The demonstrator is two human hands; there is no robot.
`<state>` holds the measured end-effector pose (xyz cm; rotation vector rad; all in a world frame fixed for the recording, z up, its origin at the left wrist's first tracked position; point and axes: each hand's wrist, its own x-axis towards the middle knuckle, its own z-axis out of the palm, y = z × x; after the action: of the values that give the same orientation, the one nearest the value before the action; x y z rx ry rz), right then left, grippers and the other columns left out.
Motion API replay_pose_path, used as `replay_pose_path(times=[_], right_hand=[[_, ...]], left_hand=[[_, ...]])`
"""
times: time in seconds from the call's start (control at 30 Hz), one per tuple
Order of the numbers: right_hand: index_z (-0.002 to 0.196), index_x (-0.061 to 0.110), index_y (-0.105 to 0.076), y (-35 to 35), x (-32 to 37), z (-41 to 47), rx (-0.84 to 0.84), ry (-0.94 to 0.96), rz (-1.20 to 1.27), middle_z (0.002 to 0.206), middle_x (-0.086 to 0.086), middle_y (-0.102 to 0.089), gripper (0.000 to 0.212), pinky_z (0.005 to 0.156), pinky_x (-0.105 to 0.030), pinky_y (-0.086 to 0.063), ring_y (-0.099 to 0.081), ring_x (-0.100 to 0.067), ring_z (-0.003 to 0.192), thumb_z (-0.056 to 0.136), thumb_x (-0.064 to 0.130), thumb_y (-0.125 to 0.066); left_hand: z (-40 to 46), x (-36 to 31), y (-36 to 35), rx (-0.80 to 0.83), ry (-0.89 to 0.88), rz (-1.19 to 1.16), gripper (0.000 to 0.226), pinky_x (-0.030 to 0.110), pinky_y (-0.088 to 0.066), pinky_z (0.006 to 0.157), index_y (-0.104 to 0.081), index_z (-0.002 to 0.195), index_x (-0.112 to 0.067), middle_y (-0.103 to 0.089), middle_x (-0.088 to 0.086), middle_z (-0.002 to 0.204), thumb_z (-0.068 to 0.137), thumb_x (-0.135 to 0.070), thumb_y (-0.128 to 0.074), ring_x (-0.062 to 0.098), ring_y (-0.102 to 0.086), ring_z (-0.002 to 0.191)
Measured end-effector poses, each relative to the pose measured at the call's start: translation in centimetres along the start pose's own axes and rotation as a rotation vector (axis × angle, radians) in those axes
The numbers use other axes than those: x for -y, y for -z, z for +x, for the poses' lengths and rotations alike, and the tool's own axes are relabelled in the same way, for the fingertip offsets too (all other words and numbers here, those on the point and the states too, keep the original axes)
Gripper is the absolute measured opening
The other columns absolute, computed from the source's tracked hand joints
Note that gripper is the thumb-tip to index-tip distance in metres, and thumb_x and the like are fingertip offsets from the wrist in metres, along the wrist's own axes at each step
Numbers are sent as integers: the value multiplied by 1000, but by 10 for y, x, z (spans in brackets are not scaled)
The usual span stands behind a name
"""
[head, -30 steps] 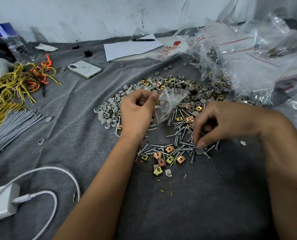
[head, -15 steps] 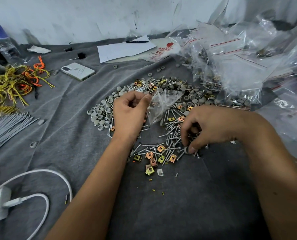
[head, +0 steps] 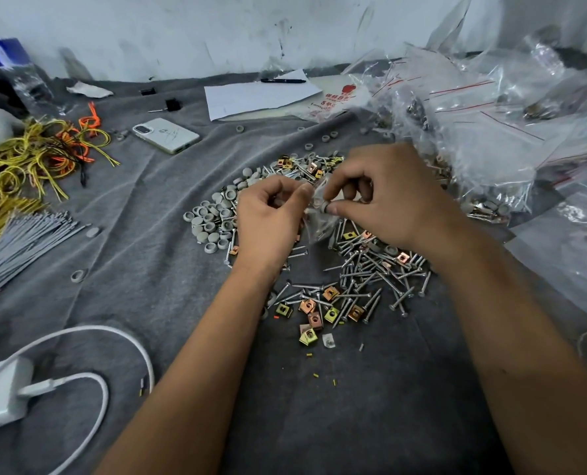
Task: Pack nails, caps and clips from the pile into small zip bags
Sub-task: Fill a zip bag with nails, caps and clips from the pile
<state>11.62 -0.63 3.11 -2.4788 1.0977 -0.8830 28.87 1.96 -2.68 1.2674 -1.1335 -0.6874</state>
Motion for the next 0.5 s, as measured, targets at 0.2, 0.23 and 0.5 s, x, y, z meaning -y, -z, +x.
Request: replay_pose_path(times=[0.2, 0.23, 0.5], right_hand=[[89, 22, -79, -10, 0, 2, -136, 15, 24, 75, 8, -64, 14, 57, -12, -38, -52, -3, 61, 78, 22, -89], [89, 22, -78, -10, 0, 0, -183, 21, 51, 75, 6, -65, 14, 57, -14, -40, -52, -4, 61, 78, 22, -88], [84, 15, -78, -35, 15, -15, -58, 221, 175, 79, 7, -71, 13, 70, -31, -54, -66, -9, 72, 82, 26, -86]], left_hand=[[3, 2, 3, -26, 1, -44, 15, 32, -45, 58, -72, 79, -10, -63, 7, 65, 94, -12, -73, 21, -55, 59], [4, 2, 3, -29, 5, -56, 15, 35, -46, 60, -72, 78, -12, -64, 8, 67, 94, -12, -73, 22, -56, 61], [13, 1, 16, -151, 64, -144, 26, 28, -43, 62, -69, 68, -15, -62, -7, 60, 92, -4, -72, 11, -53, 60]])
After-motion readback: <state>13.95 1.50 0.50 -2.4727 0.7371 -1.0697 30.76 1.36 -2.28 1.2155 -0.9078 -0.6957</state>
